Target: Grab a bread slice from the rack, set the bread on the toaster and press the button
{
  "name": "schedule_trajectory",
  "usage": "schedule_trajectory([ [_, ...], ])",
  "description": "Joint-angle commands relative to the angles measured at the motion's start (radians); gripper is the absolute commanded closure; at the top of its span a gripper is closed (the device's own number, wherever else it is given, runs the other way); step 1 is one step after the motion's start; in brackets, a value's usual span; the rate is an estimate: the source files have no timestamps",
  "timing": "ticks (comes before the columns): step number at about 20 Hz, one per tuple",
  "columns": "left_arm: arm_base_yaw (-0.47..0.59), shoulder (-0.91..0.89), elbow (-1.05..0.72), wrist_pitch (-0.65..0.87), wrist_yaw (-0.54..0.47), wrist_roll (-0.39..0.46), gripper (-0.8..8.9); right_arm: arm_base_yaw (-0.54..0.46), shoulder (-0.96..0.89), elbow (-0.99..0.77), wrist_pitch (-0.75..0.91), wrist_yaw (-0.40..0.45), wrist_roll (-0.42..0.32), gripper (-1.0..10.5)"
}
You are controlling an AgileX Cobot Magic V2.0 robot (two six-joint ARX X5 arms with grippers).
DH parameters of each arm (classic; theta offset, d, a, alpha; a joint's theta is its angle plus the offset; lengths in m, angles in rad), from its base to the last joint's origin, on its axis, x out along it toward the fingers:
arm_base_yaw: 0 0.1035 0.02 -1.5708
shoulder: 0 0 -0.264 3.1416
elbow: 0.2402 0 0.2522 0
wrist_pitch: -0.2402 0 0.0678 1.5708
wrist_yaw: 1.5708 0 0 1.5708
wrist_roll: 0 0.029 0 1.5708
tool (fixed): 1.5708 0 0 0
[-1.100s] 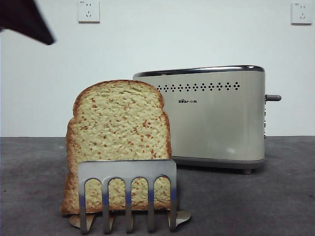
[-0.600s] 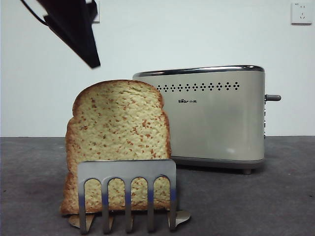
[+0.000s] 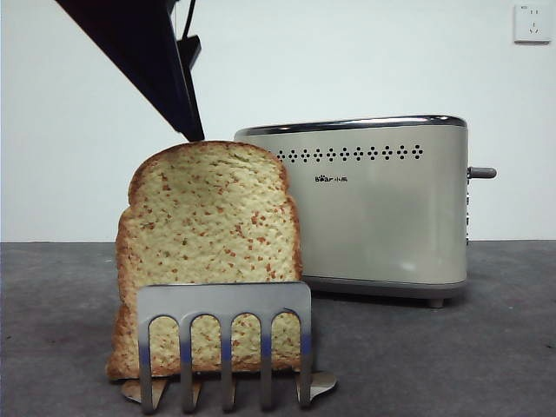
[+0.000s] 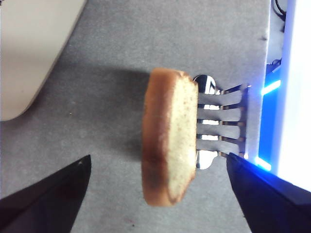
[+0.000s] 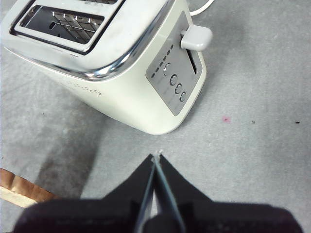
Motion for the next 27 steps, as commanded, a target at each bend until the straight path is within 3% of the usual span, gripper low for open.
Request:
schedule_trajectory([
  [1, 0.010, 0.043, 0.001, 0.014, 0.035, 0.022, 3.46, 0.000, 0.002, 0.003, 0.003, -0.003, -0.016, 9.5],
  [4, 0.016, 0.088, 0.001, 0.029, 0.050, 0.023, 3.88, 0.000, 0.002, 0.003, 0.003, -0.002, -0.024, 9.5],
  [11, 0.014, 0.113, 0.001, 0.005, 0.050, 0.055, 7.63, 0.000, 0.002, 0.003, 0.003, -0.002, -0.038, 9.5],
  [19, 0.001, 0.085, 0.105, -0.084, 0.050, 0.056, 7.96, 0.000, 0.003, 0.003, 0.003, 0.011, -0.063, 9.5],
  [25, -0.038, 0.066, 0.335, -0.221, 0.043, 0.053, 7.96, 0.000, 0.025, 0.003, 0.003, 0.018, -0.064, 9.5],
  [27, -0.039, 0.066, 0.430, -0.214, -0.014, 0.061, 7.96, 0.000, 0.043, 0.003, 0.004, 0.017, -0.065, 9.5],
])
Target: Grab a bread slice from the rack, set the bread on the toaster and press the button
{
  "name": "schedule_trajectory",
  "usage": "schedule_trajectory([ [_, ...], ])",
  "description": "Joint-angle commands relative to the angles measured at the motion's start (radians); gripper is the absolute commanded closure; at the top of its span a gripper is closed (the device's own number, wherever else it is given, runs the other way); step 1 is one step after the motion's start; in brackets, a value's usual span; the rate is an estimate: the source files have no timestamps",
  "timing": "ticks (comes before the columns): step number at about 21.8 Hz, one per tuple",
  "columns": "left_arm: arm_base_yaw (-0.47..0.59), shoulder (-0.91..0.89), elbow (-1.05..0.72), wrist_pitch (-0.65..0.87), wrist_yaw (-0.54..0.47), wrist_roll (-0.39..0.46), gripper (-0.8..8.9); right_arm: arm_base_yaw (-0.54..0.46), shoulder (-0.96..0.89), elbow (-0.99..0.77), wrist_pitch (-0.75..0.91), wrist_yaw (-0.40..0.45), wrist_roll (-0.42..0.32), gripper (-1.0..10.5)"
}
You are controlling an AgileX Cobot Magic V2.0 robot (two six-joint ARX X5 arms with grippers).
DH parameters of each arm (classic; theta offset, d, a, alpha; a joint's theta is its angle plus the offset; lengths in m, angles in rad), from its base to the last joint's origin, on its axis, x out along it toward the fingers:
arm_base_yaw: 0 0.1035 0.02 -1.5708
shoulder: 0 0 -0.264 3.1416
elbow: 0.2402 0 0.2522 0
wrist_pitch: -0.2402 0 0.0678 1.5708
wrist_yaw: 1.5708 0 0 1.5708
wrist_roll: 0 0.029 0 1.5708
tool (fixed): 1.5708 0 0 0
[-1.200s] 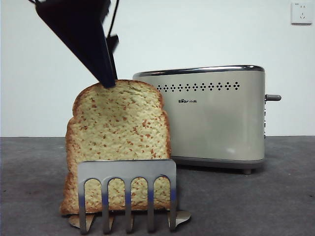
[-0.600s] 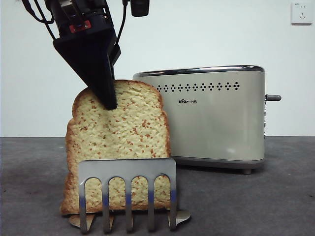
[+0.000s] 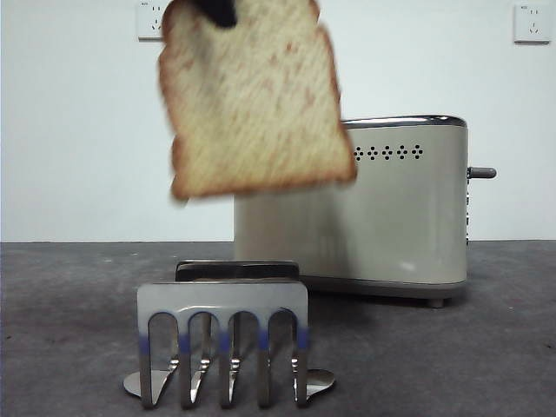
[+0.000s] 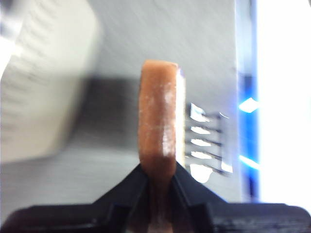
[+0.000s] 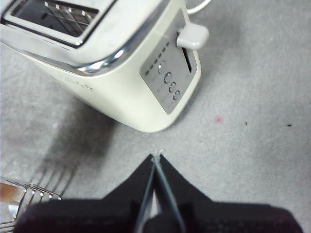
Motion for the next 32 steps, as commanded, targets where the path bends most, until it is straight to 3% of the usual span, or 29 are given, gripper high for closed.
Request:
schedule_trajectory([
  [1, -0.001, -0.002, 0.105, 0.023, -0.067, 0.037, 8.00, 0.000, 0.021, 0.003, 0.003, 0.000, -0.013, 9.5],
  [3, 0.000, -0.002, 0.188, 0.053, -0.106, 0.106, 8.27, 0.000, 0.040, 0.003, 0.004, 0.000, -0.015, 9.5],
  [12, 0.053, 0.156, 0.450, 0.165, -0.107, 0.348, 8.27, 0.000, 0.050, 0.003, 0.032, -0.001, -0.007, 9.5],
  [21, 0.085, 0.308, 0.477, 0.196, -0.093, 0.456, 8.27, 0.000, 0.050, 0.003, 0.033, -0.001, -0.007, 9.5],
  [28, 0.092, 0.383, 0.477, 0.216, 0.003, 0.465, 8.27, 0.000, 0.050, 0.003, 0.033, 0.000, -0.008, 9.5],
  [32, 0.092, 0.400, 0.477, 0.213, 0.005, 0.497, 8.27, 0.000, 0.050, 0.003, 0.032, 0.000, -0.008, 9.5],
])
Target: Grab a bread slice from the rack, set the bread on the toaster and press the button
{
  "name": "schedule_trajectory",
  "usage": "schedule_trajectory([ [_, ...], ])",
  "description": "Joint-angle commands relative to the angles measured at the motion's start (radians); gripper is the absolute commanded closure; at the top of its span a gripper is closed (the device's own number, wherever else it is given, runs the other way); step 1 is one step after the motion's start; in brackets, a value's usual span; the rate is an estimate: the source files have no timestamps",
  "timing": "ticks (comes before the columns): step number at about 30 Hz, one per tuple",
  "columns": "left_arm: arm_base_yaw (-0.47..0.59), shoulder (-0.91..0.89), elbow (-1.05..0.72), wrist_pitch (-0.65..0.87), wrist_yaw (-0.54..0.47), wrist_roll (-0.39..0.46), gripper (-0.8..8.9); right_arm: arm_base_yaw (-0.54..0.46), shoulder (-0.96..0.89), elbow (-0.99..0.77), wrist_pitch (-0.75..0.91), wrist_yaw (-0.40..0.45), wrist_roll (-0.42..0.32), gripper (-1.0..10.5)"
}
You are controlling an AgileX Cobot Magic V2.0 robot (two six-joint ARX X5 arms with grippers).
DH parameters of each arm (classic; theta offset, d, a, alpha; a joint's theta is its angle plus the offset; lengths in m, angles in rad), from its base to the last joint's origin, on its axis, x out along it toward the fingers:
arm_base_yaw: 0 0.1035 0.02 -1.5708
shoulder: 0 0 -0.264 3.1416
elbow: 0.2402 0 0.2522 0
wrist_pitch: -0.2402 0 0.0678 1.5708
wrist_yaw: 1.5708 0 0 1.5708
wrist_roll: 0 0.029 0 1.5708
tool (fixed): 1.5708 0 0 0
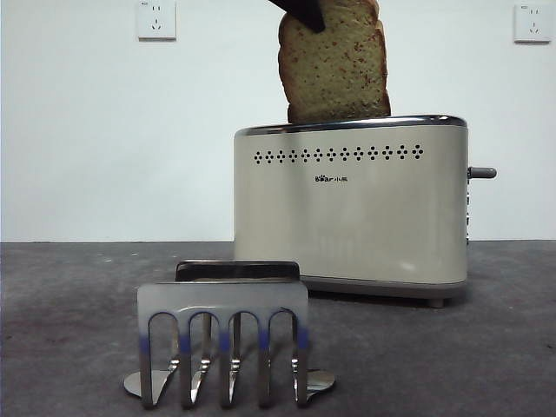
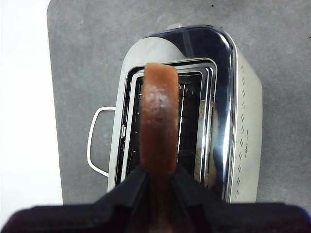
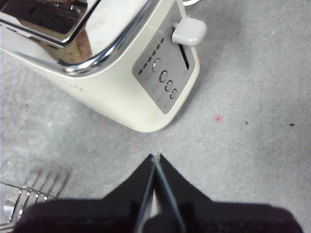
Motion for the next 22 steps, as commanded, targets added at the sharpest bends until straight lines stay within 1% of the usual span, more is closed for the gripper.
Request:
schedule_trajectory([
  [1, 0.000, 0.035, -0.006, 0.000, 0.016, 0.050, 8.27, 0.000, 0.002, 0.003, 0.005, 0.000, -0.005, 9.5],
  [5, -0.001, 0.035, -0.006, 0.003, 0.005, 0.107, 8.27, 0.000, 0.002, 0.003, 0.005, 0.000, -0.005, 9.5],
  [8, -0.001, 0.030, -0.006, -0.007, 0.004, 0.117, 8.27, 0.000, 0.002, 0.003, 0.003, 0.000, -0.005, 9.5],
  [11, -0.001, 0.024, -0.005, -0.030, 0.004, 0.153, 8.27, 0.000, 0.002, 0.003, 0.000, 0.000, -0.005, 9.5],
  [22, -0.001, 0.017, -0.004, -0.025, 0.007, 0.157, 8.27, 0.000, 0.002, 0.003, -0.011, 0.000, -0.004, 9.5],
])
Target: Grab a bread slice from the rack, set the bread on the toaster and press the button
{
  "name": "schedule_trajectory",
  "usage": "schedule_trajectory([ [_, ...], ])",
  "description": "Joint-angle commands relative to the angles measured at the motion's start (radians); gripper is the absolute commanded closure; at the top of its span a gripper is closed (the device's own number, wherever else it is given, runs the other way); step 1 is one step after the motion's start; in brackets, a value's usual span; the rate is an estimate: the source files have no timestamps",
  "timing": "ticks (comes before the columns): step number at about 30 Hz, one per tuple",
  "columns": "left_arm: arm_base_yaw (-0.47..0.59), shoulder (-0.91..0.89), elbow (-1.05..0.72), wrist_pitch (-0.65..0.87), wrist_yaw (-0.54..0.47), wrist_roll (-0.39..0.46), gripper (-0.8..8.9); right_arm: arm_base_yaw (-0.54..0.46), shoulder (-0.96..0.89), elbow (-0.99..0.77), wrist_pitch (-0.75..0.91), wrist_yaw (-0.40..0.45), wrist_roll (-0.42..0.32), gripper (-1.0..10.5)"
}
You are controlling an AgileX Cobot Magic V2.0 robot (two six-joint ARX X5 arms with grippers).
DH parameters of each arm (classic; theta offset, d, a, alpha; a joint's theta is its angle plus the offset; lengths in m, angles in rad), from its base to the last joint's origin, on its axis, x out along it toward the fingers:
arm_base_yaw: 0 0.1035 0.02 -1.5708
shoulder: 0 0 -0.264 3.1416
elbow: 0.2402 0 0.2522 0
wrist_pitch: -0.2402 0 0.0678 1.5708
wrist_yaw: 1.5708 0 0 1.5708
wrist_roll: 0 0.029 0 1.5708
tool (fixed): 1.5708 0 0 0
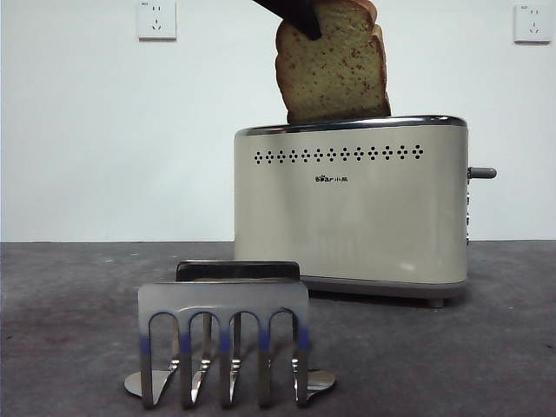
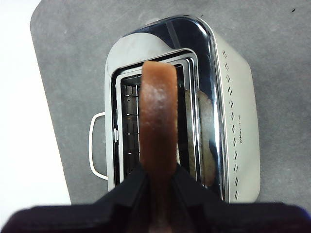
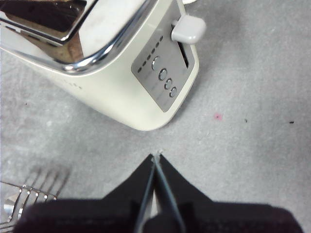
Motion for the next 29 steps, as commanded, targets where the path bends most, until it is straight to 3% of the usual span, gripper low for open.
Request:
schedule_trajectory([
  [1, -0.001, 0.009, -0.006, 0.021, 0.007, 0.008, 8.27, 0.000, 0.002, 0.003, -0.004, 0.000, -0.004, 9.5],
  [25, 0.000, -0.039, -0.006, 0.010, 0.041, -0.001, 8.27, 0.000, 0.002, 0.003, -0.039, -0.001, 0.006, 9.5],
  [29, 0.000, -0.039, -0.006, 0.006, 0.041, -0.037, 8.27, 0.000, 0.002, 0.003, -0.038, 0.000, 0.003, 9.5],
])
